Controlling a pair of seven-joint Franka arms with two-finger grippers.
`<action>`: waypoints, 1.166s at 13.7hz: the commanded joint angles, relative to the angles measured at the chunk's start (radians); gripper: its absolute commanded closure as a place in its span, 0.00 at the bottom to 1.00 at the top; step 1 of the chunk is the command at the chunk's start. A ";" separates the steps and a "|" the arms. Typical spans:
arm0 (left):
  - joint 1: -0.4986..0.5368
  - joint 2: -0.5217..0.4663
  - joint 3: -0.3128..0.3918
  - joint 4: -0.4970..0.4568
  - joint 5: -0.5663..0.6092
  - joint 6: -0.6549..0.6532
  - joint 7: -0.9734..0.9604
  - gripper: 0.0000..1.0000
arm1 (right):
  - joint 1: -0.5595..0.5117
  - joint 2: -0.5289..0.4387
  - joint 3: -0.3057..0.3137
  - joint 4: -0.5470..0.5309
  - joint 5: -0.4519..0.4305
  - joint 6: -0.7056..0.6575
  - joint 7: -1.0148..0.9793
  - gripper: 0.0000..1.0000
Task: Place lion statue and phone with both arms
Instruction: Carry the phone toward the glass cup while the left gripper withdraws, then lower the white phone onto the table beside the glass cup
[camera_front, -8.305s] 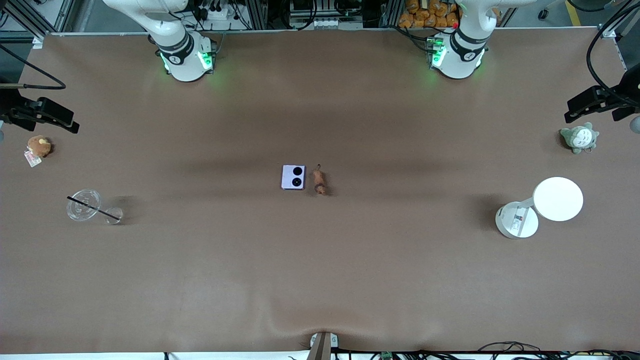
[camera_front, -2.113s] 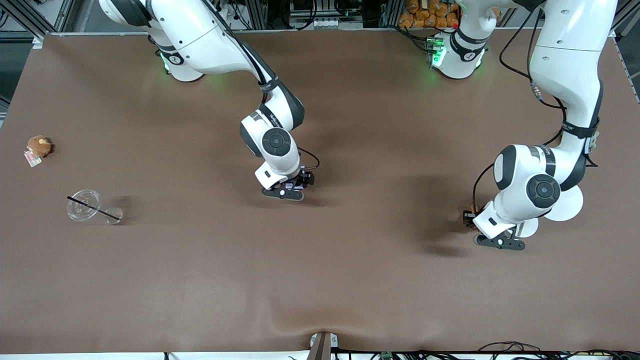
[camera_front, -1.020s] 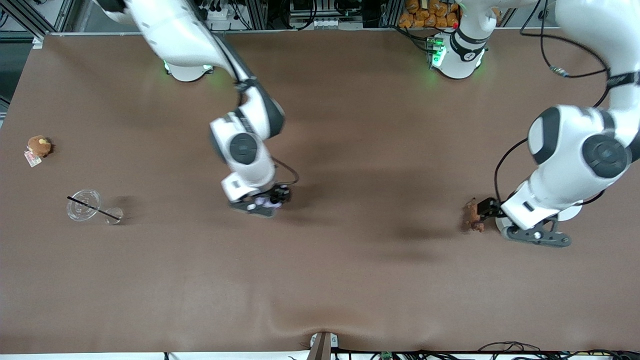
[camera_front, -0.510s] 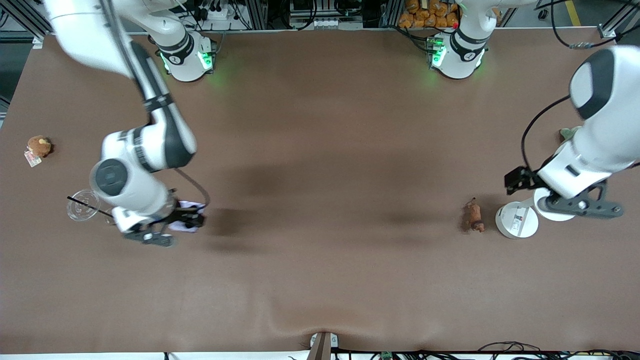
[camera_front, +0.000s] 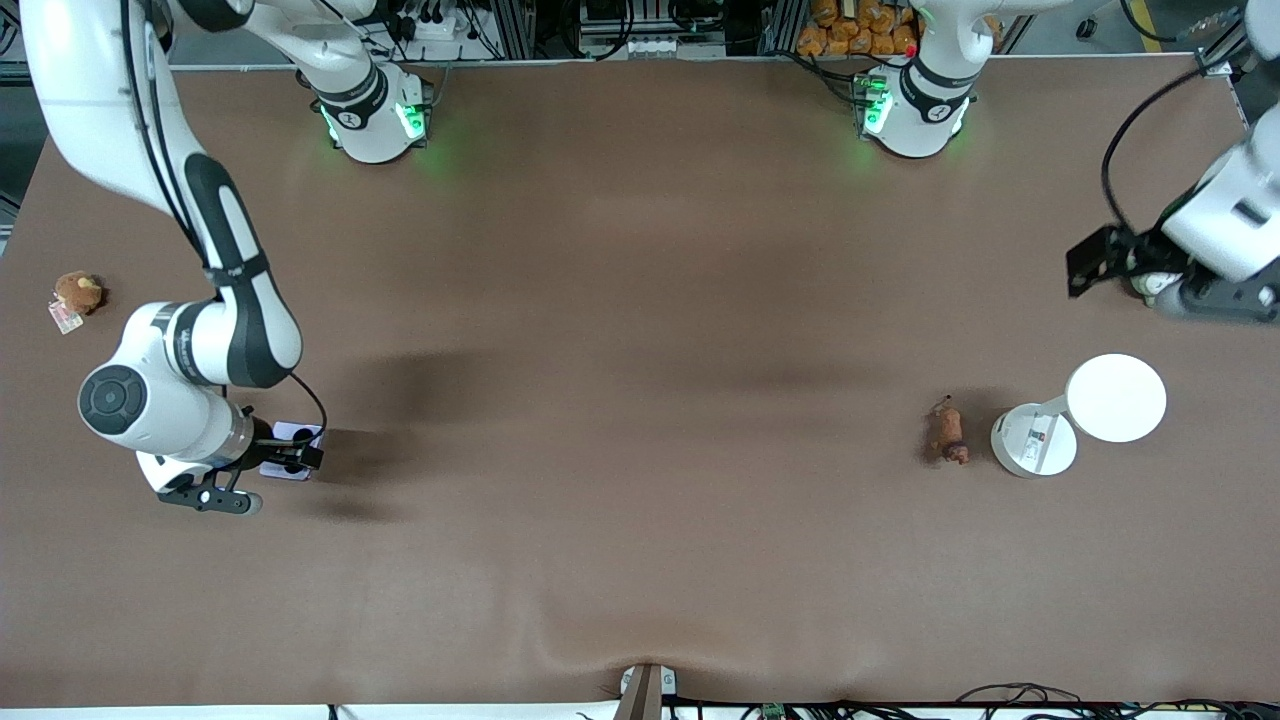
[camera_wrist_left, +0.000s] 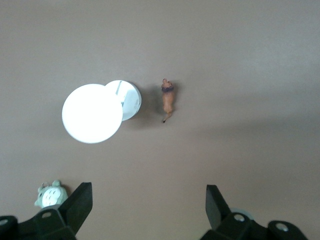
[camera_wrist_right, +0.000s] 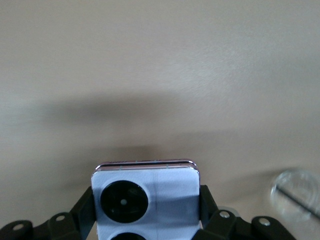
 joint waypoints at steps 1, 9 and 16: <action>0.000 -0.103 0.026 -0.022 -0.032 -0.092 0.060 0.00 | -0.064 0.041 0.021 0.025 -0.007 0.019 -0.082 0.78; 0.000 -0.117 0.055 -0.042 -0.032 -0.104 0.117 0.00 | -0.075 0.098 0.021 0.022 -0.008 0.087 -0.086 0.40; 0.009 -0.111 0.060 -0.035 -0.035 -0.117 0.106 0.00 | -0.070 0.066 0.021 0.019 -0.008 0.059 -0.088 0.00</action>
